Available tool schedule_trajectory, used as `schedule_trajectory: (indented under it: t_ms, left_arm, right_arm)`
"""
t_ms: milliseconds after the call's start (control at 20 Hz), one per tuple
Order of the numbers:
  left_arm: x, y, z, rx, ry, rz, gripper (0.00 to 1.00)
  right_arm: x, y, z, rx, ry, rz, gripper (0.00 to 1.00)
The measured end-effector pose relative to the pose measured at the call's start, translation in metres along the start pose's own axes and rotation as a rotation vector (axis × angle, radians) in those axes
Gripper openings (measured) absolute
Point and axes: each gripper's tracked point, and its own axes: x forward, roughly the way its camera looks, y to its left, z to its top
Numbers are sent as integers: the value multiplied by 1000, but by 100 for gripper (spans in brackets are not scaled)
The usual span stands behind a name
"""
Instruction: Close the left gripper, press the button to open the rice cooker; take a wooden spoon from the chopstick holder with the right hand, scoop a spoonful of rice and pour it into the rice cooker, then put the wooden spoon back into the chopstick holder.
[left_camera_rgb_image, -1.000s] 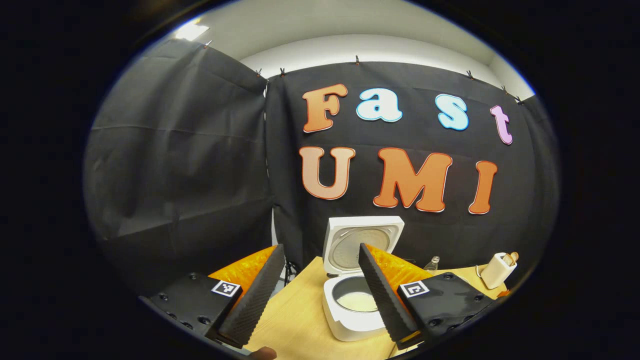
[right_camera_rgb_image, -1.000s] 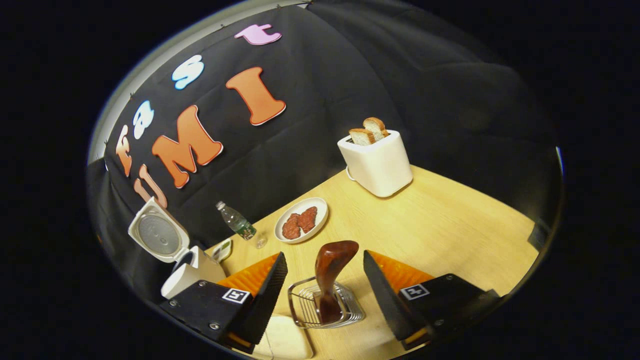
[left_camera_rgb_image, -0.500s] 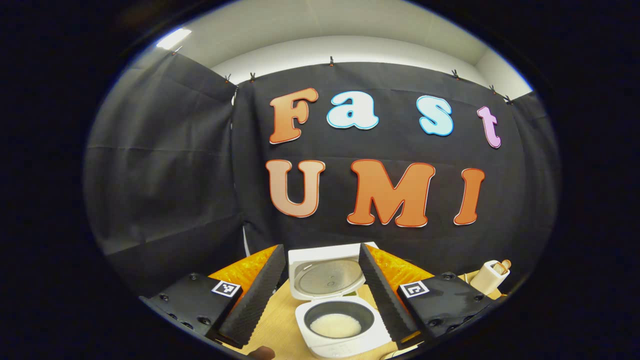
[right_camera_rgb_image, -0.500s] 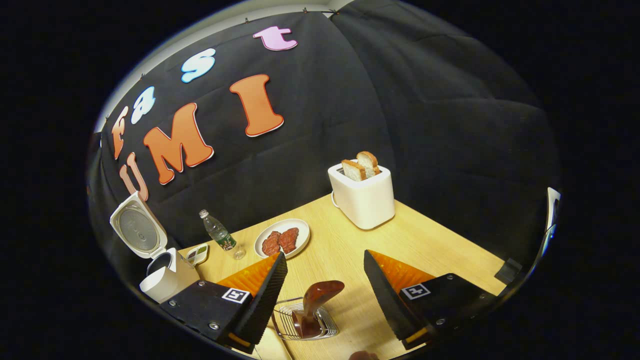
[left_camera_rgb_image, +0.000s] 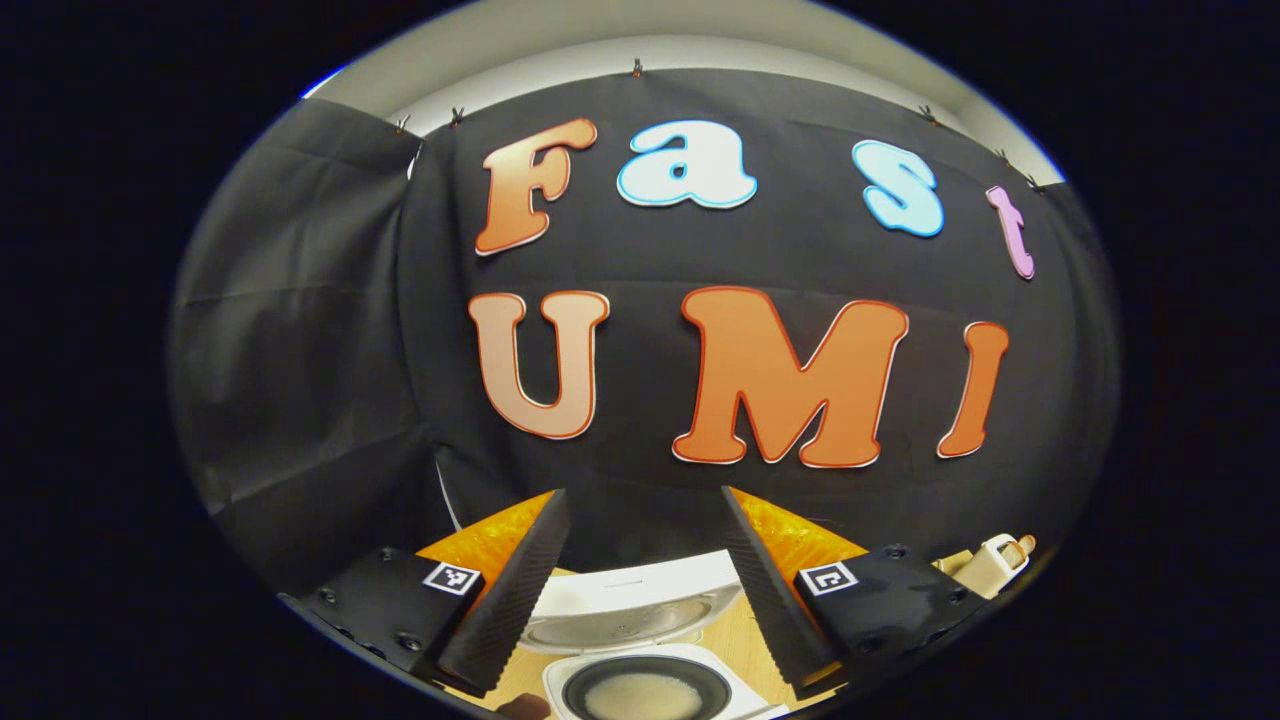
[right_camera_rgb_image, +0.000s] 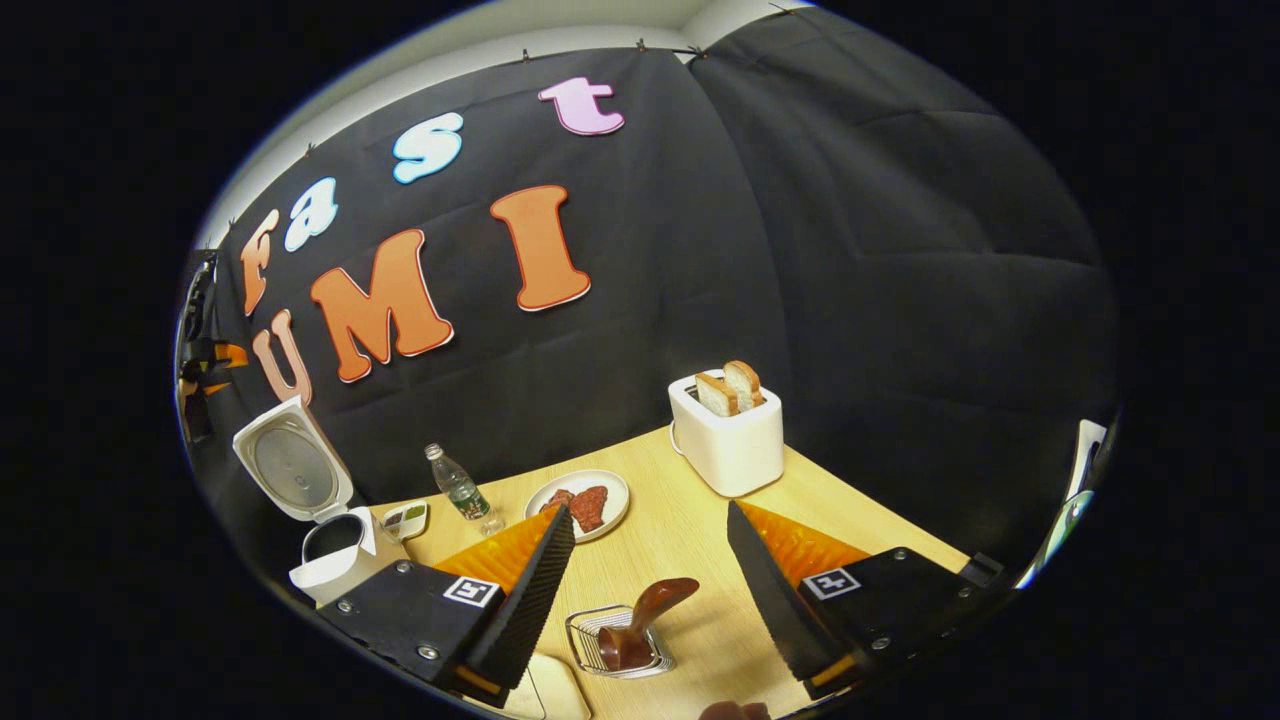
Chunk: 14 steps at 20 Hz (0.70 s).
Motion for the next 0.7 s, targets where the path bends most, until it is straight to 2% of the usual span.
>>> schedule_trajectory:
  t_ms: [150, 350, 700]
  left_arm:
    - [35, 6, -34, 7, 78, 14, 100]
    - [60, 15, -69, 0, 163, 21, 100]
    - [52, 14, -82, -52, 225, 1, 100]
  right_arm:
    - [-13, 1, 5, 17, -13, -14, 94]
    - [-26, 1, 11, 35, -29, -33, 94]
    - [-44, -13, 26, 2, -65, -74, 94]
